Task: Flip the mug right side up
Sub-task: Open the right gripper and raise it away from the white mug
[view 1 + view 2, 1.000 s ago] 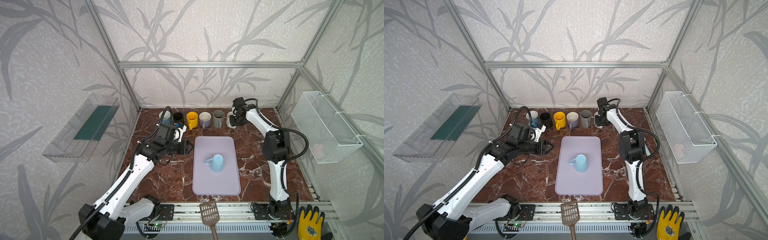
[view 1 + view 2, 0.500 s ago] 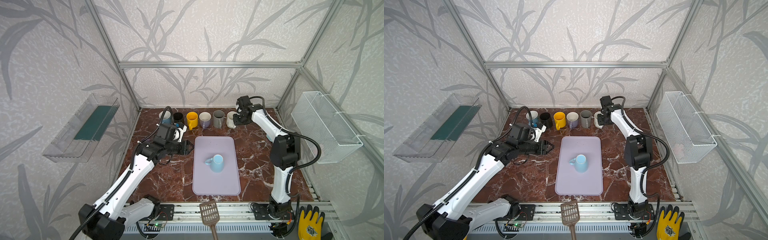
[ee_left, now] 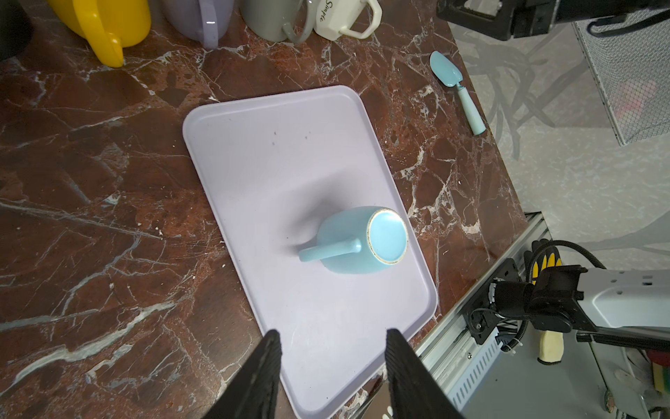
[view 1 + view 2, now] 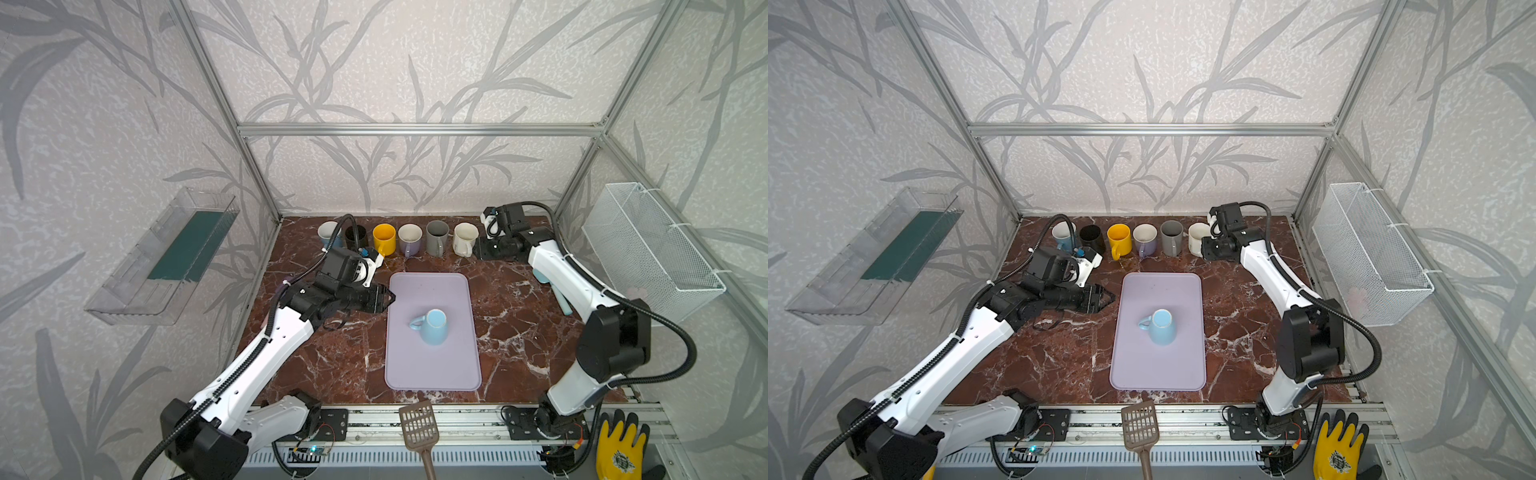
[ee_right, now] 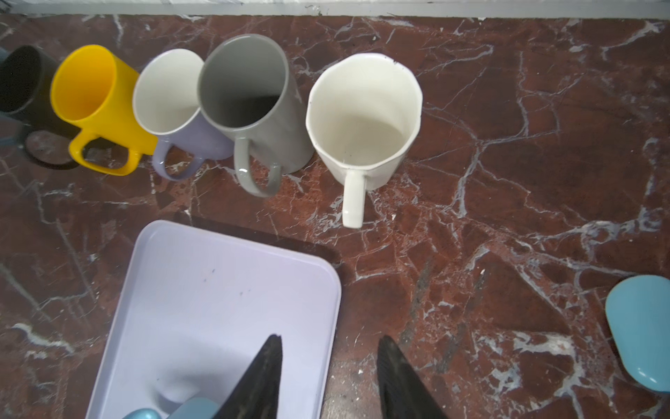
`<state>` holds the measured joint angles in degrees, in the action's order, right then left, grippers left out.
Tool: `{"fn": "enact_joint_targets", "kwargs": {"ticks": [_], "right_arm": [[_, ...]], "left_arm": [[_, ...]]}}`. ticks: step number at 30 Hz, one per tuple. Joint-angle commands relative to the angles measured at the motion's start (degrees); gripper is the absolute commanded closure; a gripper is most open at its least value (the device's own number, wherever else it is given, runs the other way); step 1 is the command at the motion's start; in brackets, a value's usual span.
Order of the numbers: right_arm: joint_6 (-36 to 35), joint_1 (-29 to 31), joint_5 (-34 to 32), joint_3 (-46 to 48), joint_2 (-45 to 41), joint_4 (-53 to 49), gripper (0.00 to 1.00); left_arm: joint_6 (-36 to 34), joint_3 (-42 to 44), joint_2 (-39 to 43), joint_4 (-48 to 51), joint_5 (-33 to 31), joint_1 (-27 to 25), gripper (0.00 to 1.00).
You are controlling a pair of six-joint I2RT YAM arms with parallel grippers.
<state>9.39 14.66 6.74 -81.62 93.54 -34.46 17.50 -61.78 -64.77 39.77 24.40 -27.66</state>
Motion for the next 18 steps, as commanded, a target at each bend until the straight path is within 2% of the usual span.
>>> {"fn": "enact_joint_targets", "kwargs": {"ticks": [1, 9, 18], "right_arm": [[-0.3, -0.1, 2.4, 4.7, -5.9, 4.0, 0.56], [1.0, 0.1, 4.7, 17.6, -16.6, 8.7, 0.56], [3.1, 2.7, 4.4, 28.1, -23.6, 12.8, 0.56]], "left_arm": [[-2.2, 0.1, -1.2, -0.1, -1.9, -1.0, 0.51], [-4.3, 0.6, -5.7, -0.2, -4.0, -5.0, 0.51], [-7.5, 0.5, -13.9, -2.1, -1.2, -7.5, 0.51]]}}
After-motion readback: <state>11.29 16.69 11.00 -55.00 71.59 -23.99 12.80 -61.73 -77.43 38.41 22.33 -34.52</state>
